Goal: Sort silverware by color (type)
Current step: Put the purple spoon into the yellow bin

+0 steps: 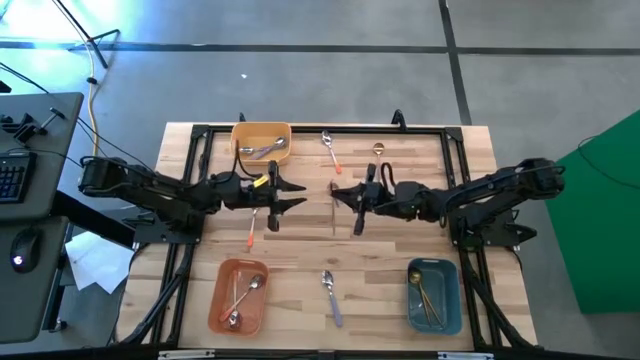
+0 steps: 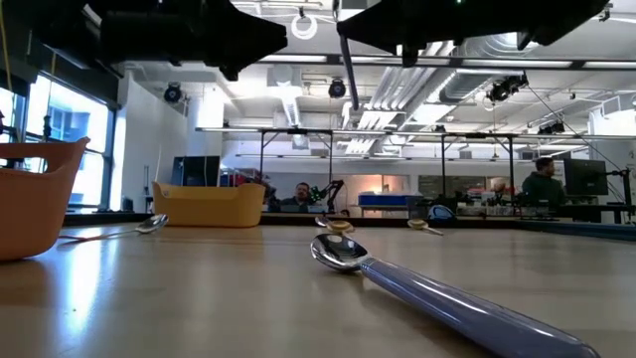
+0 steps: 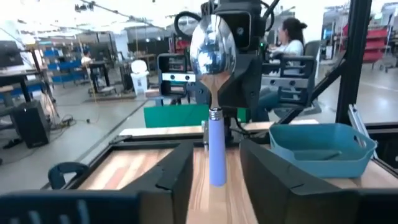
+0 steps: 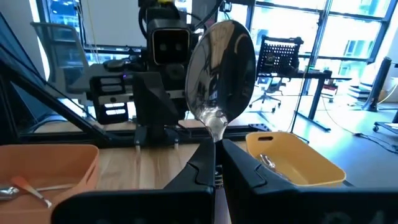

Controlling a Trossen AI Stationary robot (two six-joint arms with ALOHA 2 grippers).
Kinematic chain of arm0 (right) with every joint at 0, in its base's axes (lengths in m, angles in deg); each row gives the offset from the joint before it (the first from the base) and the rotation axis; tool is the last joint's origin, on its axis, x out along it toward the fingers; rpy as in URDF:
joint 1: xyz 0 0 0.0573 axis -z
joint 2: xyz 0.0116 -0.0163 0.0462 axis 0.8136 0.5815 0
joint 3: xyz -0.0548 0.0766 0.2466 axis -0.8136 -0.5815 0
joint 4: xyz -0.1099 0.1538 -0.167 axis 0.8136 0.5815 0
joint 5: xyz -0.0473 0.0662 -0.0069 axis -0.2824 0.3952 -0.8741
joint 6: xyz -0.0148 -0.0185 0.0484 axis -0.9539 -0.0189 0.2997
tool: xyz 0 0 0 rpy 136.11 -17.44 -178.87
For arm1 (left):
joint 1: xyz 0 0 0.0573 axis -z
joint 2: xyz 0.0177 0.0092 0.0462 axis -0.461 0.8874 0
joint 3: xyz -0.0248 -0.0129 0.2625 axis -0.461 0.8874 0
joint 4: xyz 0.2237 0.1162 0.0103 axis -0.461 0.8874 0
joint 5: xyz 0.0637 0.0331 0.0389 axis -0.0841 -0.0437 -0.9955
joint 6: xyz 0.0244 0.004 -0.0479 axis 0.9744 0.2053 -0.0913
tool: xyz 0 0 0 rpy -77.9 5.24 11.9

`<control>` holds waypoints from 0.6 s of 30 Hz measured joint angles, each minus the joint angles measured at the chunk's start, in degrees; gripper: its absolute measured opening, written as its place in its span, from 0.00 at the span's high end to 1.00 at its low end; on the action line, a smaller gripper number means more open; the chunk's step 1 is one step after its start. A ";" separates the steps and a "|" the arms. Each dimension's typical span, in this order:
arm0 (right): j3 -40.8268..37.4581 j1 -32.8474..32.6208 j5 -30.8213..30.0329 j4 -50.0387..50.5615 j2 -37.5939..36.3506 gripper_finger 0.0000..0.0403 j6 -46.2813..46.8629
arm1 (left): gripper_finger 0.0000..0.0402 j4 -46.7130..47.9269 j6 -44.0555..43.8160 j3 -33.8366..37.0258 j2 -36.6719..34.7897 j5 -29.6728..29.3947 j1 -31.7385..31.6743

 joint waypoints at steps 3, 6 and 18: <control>0.00 -0.55 -0.39 -0.76 0.58 1.00 0.18 | 0.63 3.15 0.00 -1.46 -0.02 0.03 0.00; 0.00 -1.11 -0.42 -1.18 0.56 1.00 -0.44 | 0.58 3.95 0.00 -2.88 0.00 0.04 0.00; 0.00 -1.35 -0.29 -2.12 0.56 1.00 -1.34 | 0.52 8.59 0.89 -4.07 -0.02 1.09 0.00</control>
